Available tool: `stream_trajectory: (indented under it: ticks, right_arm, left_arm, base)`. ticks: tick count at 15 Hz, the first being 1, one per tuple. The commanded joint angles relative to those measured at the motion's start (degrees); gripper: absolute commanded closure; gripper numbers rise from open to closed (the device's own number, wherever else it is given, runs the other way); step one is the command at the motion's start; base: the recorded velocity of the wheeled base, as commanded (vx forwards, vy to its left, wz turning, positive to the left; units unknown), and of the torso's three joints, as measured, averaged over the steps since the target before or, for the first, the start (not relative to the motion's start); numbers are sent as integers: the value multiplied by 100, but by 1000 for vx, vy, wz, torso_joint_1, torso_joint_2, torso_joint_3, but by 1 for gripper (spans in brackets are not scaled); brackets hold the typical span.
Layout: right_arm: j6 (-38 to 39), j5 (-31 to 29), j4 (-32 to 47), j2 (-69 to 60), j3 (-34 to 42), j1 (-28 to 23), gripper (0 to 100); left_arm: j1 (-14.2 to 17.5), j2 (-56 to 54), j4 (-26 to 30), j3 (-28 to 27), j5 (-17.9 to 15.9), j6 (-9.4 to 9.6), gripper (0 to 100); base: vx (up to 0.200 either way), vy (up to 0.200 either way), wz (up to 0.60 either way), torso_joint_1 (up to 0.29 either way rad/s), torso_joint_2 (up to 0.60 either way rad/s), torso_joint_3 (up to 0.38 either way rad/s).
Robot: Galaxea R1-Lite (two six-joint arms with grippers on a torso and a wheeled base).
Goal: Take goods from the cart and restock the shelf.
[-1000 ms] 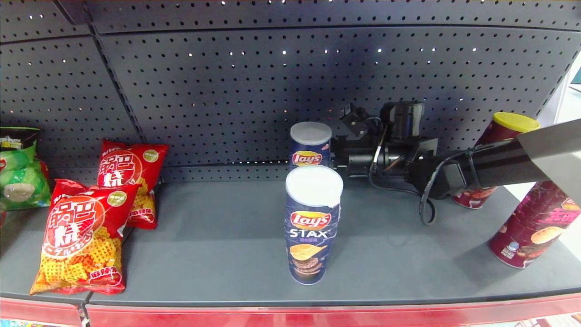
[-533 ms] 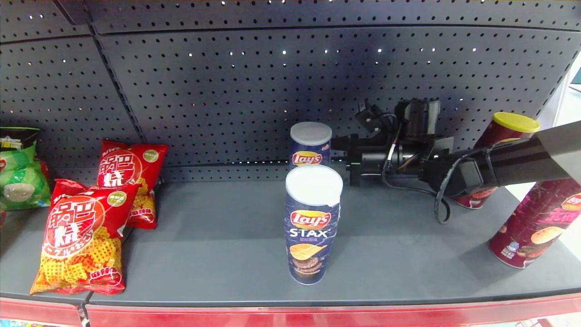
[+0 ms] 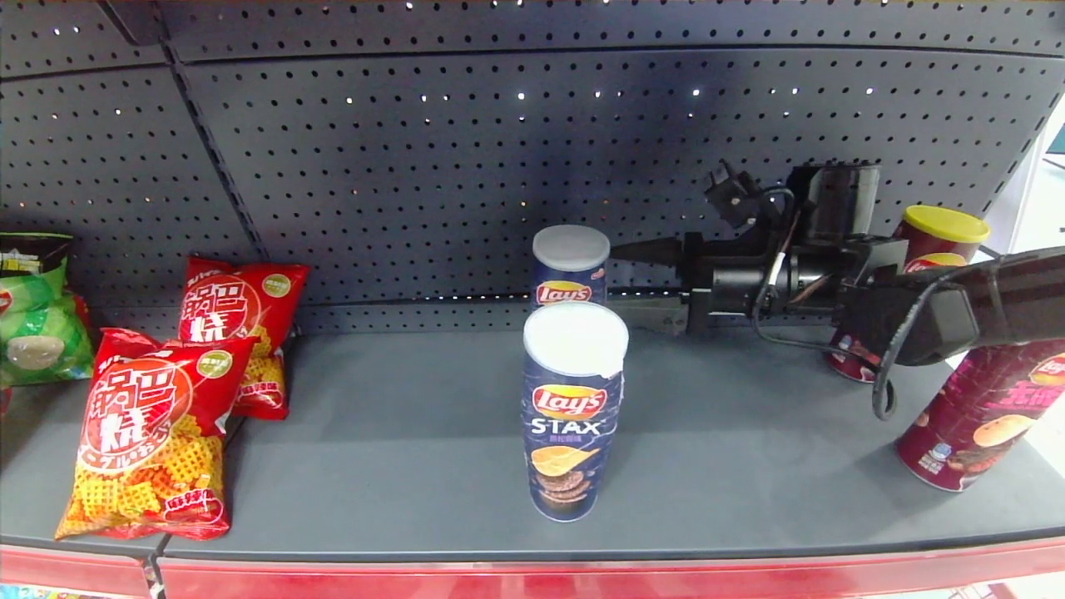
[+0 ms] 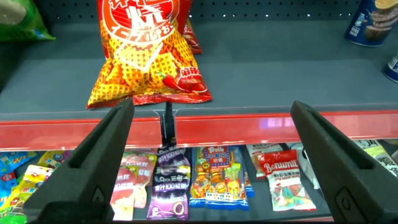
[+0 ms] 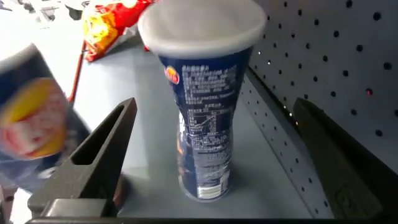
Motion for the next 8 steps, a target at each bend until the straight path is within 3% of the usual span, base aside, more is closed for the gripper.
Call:
stream_trajectory:
  ticks: [1,8]
  right_arm:
    - [-14,0,-6,-456,285,-6,0]
    - [47,-9,-6,-1748,1102,-58,0]
  left_arm:
    - [0,8,-1,0,7,0,0]
    - [-8,8,-1,0,7,-9,0]
  base:
    - [0,0,0,0,0,0]
    - [0,0,0,0,0,0]
